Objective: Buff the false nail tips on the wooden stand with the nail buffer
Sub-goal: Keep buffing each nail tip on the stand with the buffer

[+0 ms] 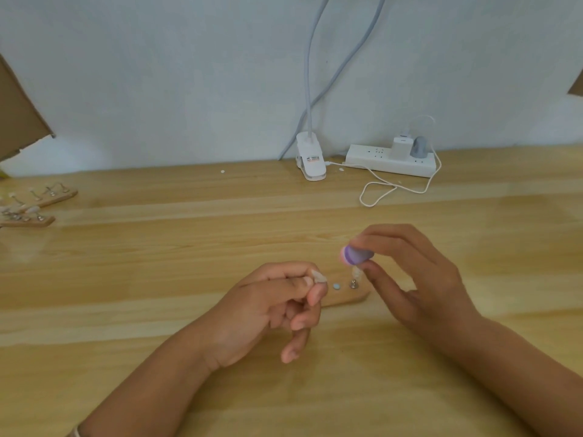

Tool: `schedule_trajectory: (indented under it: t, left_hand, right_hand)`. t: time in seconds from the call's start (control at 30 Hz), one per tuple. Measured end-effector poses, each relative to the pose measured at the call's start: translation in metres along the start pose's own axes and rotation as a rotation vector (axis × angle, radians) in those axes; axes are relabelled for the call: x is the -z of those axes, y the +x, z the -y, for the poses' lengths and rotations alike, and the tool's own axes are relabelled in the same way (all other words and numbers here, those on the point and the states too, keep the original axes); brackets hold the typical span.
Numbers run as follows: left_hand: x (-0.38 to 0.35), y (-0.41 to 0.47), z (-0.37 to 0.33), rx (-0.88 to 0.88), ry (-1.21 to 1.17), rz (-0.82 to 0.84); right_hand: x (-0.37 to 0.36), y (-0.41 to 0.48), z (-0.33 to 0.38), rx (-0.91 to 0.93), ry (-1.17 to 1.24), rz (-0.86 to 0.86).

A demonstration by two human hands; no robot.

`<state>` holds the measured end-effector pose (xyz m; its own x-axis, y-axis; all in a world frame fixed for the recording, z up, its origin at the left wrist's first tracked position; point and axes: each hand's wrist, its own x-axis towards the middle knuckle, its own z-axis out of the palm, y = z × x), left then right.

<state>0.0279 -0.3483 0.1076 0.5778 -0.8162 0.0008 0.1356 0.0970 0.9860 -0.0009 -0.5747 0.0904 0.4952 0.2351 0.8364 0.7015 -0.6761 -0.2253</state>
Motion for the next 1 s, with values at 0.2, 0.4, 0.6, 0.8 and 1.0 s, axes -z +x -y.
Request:
schedule_trajectory:
  t: [0.2, 0.4, 0.6, 0.8, 1.0]
  left_hand:
    - [0.0, -0.001, 0.002, 0.035, -0.064, 0.022]
    - [-0.001, 0.0, -0.001, 0.052, -0.025, 0.013]
    - [-0.003, 0.001, -0.001, 0.128, 0.006, -0.019]
    - [-0.009, 0.002, 0.0, -0.008, 0.115, -0.121]
    - [-0.011, 0.003, 0.004, -0.167, 0.229, -0.302]
  right_hand:
    - [-0.014, -0.006, 0.019, 0.186, 0.089, 0.075]
    - [-0.005, -0.002, 0.007, 0.065, 0.013, 0.017]
    - [-0.005, -0.002, 0.005, 0.256, -0.086, 0.173]
    - [0.002, -0.001, -0.006, 0.042, -0.021, 0.093]
    - [0.011, 0.001, -0.015, 0.059, -0.117, 0.165]
